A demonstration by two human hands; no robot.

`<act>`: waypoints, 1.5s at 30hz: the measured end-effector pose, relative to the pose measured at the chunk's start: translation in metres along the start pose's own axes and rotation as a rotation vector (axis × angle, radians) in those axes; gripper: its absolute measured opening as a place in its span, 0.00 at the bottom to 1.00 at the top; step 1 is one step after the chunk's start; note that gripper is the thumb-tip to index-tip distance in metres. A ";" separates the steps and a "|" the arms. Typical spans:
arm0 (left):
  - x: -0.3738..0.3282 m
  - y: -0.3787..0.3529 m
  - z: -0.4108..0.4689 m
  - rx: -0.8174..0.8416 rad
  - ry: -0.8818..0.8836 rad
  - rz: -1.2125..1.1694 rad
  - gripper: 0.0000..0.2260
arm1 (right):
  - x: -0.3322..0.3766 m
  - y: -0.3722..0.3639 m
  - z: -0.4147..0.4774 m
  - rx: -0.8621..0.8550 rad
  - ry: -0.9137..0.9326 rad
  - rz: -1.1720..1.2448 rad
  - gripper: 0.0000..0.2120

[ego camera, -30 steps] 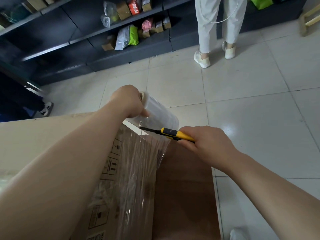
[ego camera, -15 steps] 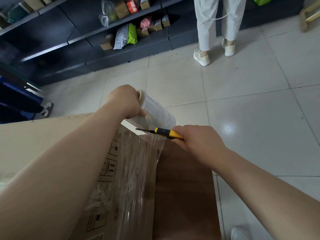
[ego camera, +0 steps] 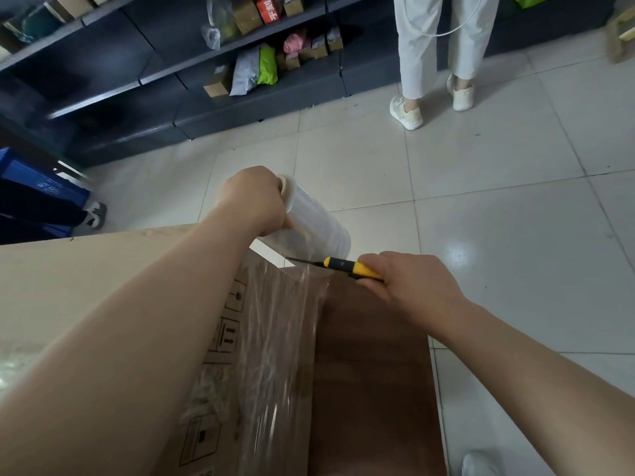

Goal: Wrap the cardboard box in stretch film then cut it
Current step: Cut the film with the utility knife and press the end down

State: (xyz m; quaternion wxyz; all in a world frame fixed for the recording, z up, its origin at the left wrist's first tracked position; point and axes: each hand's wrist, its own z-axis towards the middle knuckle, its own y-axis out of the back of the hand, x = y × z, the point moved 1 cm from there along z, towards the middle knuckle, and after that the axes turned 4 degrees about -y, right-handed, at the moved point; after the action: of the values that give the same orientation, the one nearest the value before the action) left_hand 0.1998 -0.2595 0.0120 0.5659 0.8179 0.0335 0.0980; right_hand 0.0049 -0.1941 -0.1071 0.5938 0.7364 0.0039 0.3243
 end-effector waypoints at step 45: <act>0.000 0.003 0.002 -0.076 0.004 0.049 0.09 | -0.033 -0.047 0.005 0.002 -0.085 0.283 0.10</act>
State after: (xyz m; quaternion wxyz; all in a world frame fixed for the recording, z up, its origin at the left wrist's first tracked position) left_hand 0.2006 -0.2627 0.0145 0.5940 0.7961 0.0107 0.1149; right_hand -0.0005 -0.1975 -0.1643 0.5409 0.7432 -0.1249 0.3734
